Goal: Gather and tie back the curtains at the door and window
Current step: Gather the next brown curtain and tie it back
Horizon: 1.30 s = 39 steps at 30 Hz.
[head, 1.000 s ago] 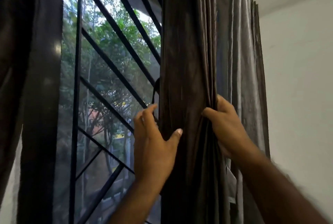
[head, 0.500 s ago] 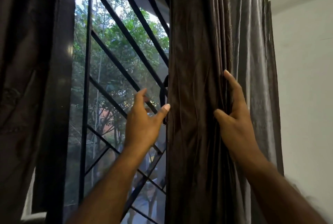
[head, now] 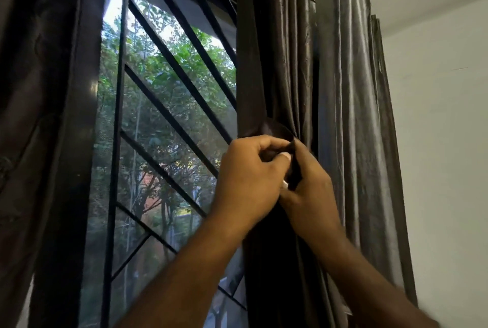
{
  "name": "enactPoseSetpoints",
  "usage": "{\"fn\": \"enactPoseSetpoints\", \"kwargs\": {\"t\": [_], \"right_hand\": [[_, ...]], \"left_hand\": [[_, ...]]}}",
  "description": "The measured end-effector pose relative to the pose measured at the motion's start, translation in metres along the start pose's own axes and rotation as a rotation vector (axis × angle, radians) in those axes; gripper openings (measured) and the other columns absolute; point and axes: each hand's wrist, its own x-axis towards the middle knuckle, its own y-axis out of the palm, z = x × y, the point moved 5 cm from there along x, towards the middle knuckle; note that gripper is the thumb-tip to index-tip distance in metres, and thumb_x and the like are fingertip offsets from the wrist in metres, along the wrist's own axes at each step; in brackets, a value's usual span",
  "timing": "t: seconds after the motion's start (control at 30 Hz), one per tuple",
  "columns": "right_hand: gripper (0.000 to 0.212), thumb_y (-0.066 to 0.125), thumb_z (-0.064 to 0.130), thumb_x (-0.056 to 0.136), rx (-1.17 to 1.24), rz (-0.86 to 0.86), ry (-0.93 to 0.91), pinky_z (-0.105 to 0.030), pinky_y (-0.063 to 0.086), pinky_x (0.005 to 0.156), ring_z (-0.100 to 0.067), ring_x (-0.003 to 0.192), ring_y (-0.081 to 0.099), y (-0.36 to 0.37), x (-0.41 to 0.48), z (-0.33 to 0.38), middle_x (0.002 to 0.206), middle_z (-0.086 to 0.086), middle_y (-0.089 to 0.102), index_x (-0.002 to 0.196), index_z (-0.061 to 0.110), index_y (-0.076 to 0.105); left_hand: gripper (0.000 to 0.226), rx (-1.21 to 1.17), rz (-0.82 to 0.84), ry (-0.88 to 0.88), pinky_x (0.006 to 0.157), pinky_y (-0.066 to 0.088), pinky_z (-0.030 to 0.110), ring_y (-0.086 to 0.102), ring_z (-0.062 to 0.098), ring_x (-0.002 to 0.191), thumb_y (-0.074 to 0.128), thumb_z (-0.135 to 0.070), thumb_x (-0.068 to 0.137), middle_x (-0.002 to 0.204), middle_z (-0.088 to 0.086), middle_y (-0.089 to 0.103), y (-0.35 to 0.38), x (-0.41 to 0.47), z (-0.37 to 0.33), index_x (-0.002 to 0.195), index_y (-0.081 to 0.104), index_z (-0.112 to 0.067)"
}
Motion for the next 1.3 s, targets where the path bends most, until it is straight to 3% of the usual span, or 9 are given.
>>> {"fn": "enactPoseSetpoints", "kwargs": {"t": [0.1, 0.23, 0.4, 0.57, 0.67, 0.83, 1.03, 1.13, 1.3], "right_hand": [[0.035, 0.062, 0.006, 0.090, 0.175, -0.085, -0.014, -0.038, 0.060, 0.083, -0.010, 0.098, 0.071, -0.004, 0.006, 0.002, 0.103, 0.011, 0.074, 0.117, 0.028, 0.066], [0.032, 0.055, 0.006, 0.097, 0.355, -0.084, -0.046, -0.025, 0.059, 0.082, -0.011, 0.099, 0.072, -0.005, 0.008, 0.012, 0.103, 0.009, 0.075, 0.111, 0.032, 0.069], [0.021, 0.050, 0.041, 0.099, 0.505, -0.054, 0.118, -0.031, 0.061, 0.085, -0.011, 0.102, 0.073, -0.002, 0.011, 0.008, 0.108, 0.004, 0.077, 0.107, 0.040, 0.070], [0.028, 0.049, 0.041, 0.102, 0.551, -0.160, 0.146, -0.020, 0.057, 0.072, -0.002, 0.091, 0.073, -0.009, 0.020, 0.013, 0.095, 0.016, 0.076, 0.087, 0.057, 0.068], [0.026, 0.048, 0.041, 0.102, 0.618, -0.192, 0.200, -0.025, 0.057, 0.079, -0.003, 0.094, 0.073, -0.009, 0.022, 0.006, 0.095, 0.017, 0.076, 0.090, 0.053, 0.067], [0.015, 0.054, 0.048, 0.098, 0.800, -0.204, 0.410, -0.028, 0.059, 0.078, -0.005, 0.089, 0.075, -0.003, 0.020, -0.010, 0.093, 0.013, 0.079, 0.103, 0.038, 0.065], [0.036, 0.051, 0.037, 0.102, 1.002, -0.008, 0.805, -0.046, 0.057, 0.090, -0.032, 0.096, 0.074, 0.021, 0.020, -0.003, 0.105, -0.015, 0.077, 0.118, 0.010, 0.069], [0.031, 0.051, 0.028, 0.102, 1.057, 0.046, 0.825, -0.040, 0.061, 0.073, -0.028, 0.083, 0.074, 0.022, 0.027, 0.002, 0.099, -0.016, 0.077, 0.114, 0.008, 0.071], [0.045, 0.062, 0.030, 0.096, 0.883, 0.047, 0.652, -0.029, 0.055, 0.071, -0.009, 0.062, 0.073, 0.015, 0.034, 0.000, 0.067, 0.003, 0.077, 0.056, 0.021, 0.079]], "left_hand": [[0.015, -0.124, 0.073, 0.015, 0.071, 0.058, 0.024, 0.074, 0.008, 0.077, 0.066, -0.025, 0.092, 0.082, -0.004, 0.078, 0.002, 0.002, -0.004, 0.096, 0.079, -0.019], [0.027, -0.265, 0.137, -0.032, 0.082, 0.055, 0.021, 0.072, 0.008, 0.094, 0.053, -0.029, 0.099, 0.094, -0.002, 0.078, 0.002, 0.002, 0.000, 0.102, 0.077, -0.017], [0.028, -0.061, 0.075, 0.072, 0.090, 0.053, 0.026, 0.064, 0.003, 0.098, 0.052, -0.007, 0.097, 0.114, -0.010, 0.064, -0.001, 0.005, -0.001, 0.111, 0.069, -0.025], [0.050, 0.161, -0.098, 0.112, 0.066, 0.052, 0.017, 0.059, 0.001, 0.074, 0.067, -0.013, 0.089, 0.116, -0.009, 0.046, -0.016, 0.010, 0.010, 0.126, 0.048, -0.040], [0.054, 0.367, -0.147, 0.063, 0.069, 0.046, 0.018, 0.056, 0.012, 0.087, 0.066, -0.026, 0.091, 0.120, -0.005, 0.033, -0.028, 0.018, 0.023, 0.139, 0.043, -0.039], [0.012, 0.420, -0.315, 0.137, 0.065, 0.052, 0.021, 0.059, 0.012, 0.080, 0.067, -0.019, 0.091, 0.104, -0.002, 0.052, -0.045, 0.026, 0.027, 0.101, 0.072, -0.021], [0.013, 0.782, -0.399, 0.335, 0.054, 0.036, 0.029, 0.059, 0.026, 0.067, 0.061, -0.005, 0.091, 0.082, 0.008, 0.064, -0.047, 0.033, 0.015, 0.096, 0.071, -0.009], [0.008, 0.897, -0.466, 0.341, 0.047, 0.025, 0.025, 0.051, 0.026, 0.051, 0.063, -0.006, 0.090, 0.066, 0.009, 0.063, -0.054, 0.037, 0.011, 0.083, 0.061, -0.010], [0.025, 0.390, -0.205, 0.240, 0.045, 0.036, 0.009, 0.055, 0.001, 0.044, 0.065, -0.007, 0.087, 0.047, -0.011, 0.057, -0.036, 0.055, 0.008, 0.067, 0.069, -0.020]]}}
